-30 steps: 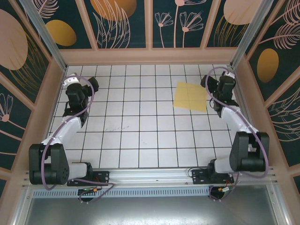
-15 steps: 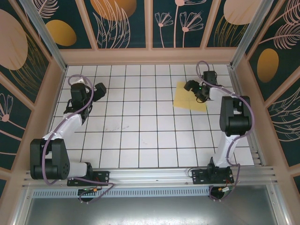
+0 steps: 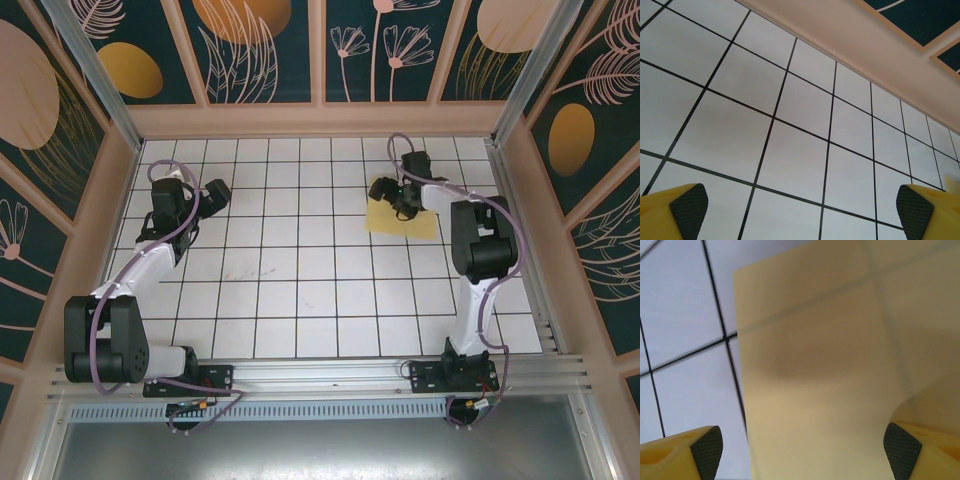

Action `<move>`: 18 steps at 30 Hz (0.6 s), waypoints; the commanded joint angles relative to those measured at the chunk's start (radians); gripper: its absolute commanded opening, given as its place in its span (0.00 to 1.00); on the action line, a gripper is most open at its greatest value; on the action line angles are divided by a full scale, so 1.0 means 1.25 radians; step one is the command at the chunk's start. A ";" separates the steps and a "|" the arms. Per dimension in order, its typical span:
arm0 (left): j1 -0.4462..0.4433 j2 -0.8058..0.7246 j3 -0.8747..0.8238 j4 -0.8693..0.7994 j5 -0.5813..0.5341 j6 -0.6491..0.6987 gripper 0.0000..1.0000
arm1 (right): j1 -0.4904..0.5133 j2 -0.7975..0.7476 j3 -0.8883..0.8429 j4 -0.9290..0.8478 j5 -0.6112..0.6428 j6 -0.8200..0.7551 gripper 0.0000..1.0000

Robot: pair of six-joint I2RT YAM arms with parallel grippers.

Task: Fold a paper plane with a square sheet of paper (pick it up from the middle)
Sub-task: Move the square sheet of paper to the center of the table.

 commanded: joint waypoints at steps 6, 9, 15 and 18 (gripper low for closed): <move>0.005 0.027 -0.028 0.007 0.042 -0.027 0.99 | 0.202 -0.131 -0.279 -0.142 0.006 -0.019 0.87; 0.005 0.040 -0.036 0.024 0.057 -0.040 0.99 | 0.272 -0.189 -0.346 -0.167 0.007 0.008 0.87; 0.003 0.072 -0.033 0.054 0.090 -0.073 0.99 | 0.303 -0.278 -0.244 -0.270 0.079 0.012 0.88; 0.000 0.078 -0.030 0.055 0.102 -0.079 0.99 | 0.277 -0.292 -0.180 -0.315 0.113 -0.026 0.97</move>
